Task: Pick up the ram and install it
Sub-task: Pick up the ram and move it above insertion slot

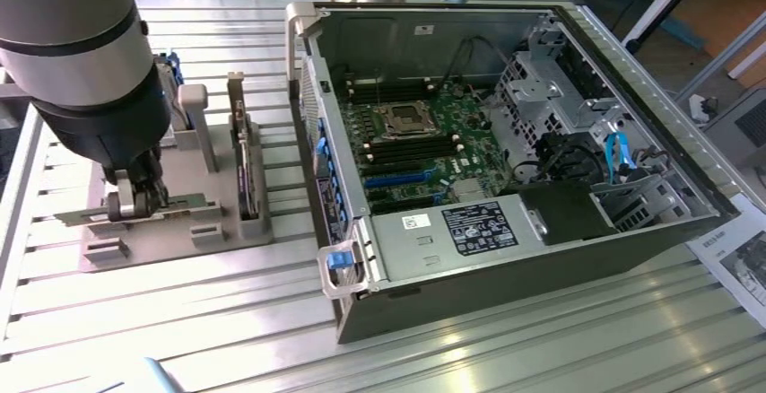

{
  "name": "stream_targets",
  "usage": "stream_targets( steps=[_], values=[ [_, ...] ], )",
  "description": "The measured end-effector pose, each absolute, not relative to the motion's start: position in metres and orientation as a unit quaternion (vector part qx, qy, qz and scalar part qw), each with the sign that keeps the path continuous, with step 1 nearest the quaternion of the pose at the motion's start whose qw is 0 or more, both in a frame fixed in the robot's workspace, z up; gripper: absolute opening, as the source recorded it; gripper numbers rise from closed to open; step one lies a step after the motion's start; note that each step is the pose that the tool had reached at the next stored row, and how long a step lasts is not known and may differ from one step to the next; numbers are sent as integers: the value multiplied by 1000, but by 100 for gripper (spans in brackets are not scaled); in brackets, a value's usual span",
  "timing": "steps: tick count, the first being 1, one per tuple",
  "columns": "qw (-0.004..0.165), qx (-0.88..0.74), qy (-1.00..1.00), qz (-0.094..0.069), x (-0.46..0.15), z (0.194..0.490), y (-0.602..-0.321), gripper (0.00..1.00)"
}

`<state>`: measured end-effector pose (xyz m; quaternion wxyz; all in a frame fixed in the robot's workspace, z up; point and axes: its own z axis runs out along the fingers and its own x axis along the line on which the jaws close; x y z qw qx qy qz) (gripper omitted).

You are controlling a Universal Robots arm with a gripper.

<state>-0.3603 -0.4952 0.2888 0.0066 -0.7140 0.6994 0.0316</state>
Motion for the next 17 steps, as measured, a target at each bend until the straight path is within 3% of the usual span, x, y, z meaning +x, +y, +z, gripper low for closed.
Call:
stream_targets(
  steps=[17],
  values=[
    [6,-714,699,33,-360,322,-495,13]
  ],
)
